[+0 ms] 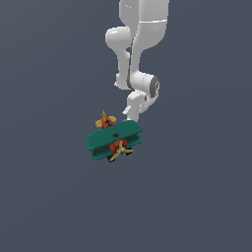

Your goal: Pick up the object and move it to a goal position.

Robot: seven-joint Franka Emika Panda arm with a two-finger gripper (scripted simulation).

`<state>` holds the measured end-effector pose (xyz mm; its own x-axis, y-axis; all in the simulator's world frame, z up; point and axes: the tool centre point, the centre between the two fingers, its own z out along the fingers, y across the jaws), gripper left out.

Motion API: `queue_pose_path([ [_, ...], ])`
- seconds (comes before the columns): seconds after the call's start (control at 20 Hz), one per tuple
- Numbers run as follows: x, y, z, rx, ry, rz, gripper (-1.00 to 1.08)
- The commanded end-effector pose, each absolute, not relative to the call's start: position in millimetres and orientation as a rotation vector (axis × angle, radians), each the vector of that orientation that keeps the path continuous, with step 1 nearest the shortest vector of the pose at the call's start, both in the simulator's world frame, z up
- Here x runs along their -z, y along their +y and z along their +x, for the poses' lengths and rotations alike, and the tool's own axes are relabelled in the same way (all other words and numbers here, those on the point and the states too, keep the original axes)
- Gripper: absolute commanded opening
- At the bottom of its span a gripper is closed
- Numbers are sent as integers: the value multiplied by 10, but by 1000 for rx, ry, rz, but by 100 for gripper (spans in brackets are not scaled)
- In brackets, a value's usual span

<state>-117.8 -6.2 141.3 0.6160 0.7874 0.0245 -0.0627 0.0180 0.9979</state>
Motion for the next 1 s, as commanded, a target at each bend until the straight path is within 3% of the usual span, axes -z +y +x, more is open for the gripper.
queue_pose_path([
  [0.0, -1401, -27, -1177, -763, 673, 1404, 28],
  [0.95, -1304, 249, -1190, -927, 746, 1381, 28],
])
